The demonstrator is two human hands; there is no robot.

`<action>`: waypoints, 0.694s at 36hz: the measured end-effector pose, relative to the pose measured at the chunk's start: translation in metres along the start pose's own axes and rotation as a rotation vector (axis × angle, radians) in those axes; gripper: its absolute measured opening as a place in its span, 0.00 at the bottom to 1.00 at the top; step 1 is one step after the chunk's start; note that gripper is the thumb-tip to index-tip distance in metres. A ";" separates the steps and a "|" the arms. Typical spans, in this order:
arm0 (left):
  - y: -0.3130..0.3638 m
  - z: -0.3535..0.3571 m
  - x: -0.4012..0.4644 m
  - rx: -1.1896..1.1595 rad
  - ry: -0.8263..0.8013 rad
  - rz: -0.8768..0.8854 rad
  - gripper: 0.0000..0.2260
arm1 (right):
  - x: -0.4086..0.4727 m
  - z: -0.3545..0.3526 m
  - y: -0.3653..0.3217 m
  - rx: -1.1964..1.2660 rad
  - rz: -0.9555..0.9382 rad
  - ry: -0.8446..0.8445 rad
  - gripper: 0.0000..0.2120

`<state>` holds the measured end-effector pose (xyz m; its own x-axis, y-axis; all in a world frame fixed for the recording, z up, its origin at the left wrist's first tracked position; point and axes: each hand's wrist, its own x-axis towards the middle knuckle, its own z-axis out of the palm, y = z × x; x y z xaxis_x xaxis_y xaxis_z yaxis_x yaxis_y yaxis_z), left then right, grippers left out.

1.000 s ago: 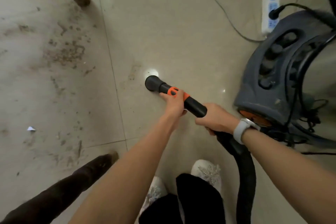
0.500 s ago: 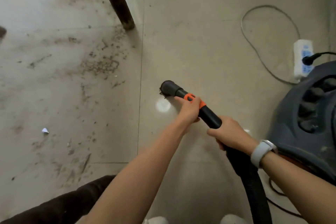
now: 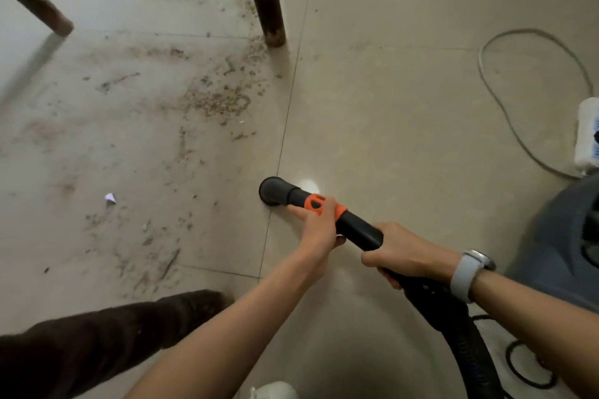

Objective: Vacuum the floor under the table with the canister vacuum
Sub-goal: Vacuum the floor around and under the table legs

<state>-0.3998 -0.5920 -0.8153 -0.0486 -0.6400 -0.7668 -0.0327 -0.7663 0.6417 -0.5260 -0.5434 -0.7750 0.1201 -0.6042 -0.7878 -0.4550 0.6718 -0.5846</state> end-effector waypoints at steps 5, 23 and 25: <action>0.009 -0.010 0.004 -0.059 -0.019 -0.014 0.32 | 0.003 0.004 -0.012 -0.076 -0.021 0.074 0.10; -0.011 -0.052 -0.014 -0.169 0.019 0.016 0.33 | 0.010 0.046 -0.008 -0.643 -0.258 0.349 0.10; -0.028 -0.059 -0.016 -0.181 0.024 -0.005 0.33 | 0.007 0.046 -0.002 -0.669 -0.259 0.281 0.10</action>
<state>-0.3395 -0.5632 -0.8217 -0.0247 -0.6357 -0.7715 0.1471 -0.7657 0.6262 -0.4831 -0.5291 -0.7877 0.1077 -0.8529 -0.5108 -0.8905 0.1457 -0.4310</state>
